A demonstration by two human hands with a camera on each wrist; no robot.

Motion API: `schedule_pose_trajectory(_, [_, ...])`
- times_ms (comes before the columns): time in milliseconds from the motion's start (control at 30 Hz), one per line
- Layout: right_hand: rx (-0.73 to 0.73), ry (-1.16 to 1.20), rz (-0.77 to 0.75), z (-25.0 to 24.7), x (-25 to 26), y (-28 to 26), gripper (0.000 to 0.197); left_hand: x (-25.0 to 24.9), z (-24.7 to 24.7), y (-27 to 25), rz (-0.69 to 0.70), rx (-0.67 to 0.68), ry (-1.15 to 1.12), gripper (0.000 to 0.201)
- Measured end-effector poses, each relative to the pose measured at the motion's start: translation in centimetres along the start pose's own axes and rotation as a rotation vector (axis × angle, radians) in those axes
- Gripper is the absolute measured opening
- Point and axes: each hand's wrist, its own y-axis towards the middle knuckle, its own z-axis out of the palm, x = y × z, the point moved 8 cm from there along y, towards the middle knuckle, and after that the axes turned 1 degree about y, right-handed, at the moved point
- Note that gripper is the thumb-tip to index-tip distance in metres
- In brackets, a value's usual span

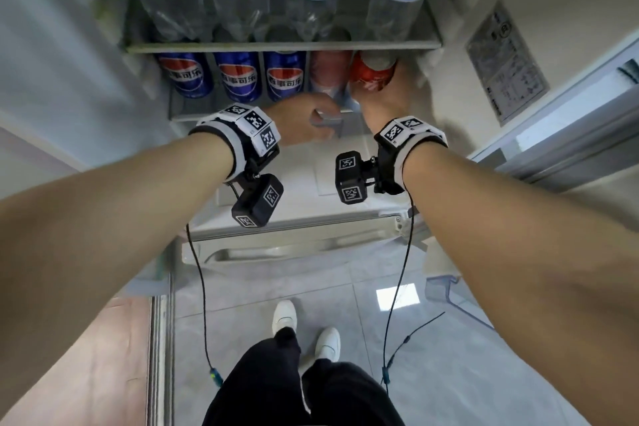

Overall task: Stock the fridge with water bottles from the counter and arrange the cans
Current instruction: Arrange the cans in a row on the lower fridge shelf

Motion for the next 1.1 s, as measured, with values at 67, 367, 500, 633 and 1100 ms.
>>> schedule_pose_trajectory(67, [0.012,0.019,-0.004,0.6,0.3,1.0,0.029,0.4,-0.5,0.3,-0.028,-0.010,0.048,0.043])
schedule_pose_trajectory(367, [0.075,-0.130,0.093,1.4,-1.3,5.0,0.019,1.0,-0.8,0.9,-0.022,-0.030,0.078,0.048])
schedule_pose_trajectory(500, [0.016,-0.145,0.107,1.6,-3.4,5.5,0.047,0.4,-0.9,2.1,-0.007,-0.068,0.094,0.051])
schedule_pose_trajectory(633, [-0.041,-0.014,0.088,0.1,-2.1,0.9,0.044,-0.4,-1.1,2.9,-0.012,-0.072,0.060,0.057])
schedule_pose_trajectory(1100, [0.191,0.157,0.140,3.2,-5.4,-10.3,0.031,1.9,3.2,-5.2,-0.062,-0.139,-0.205,0.040])
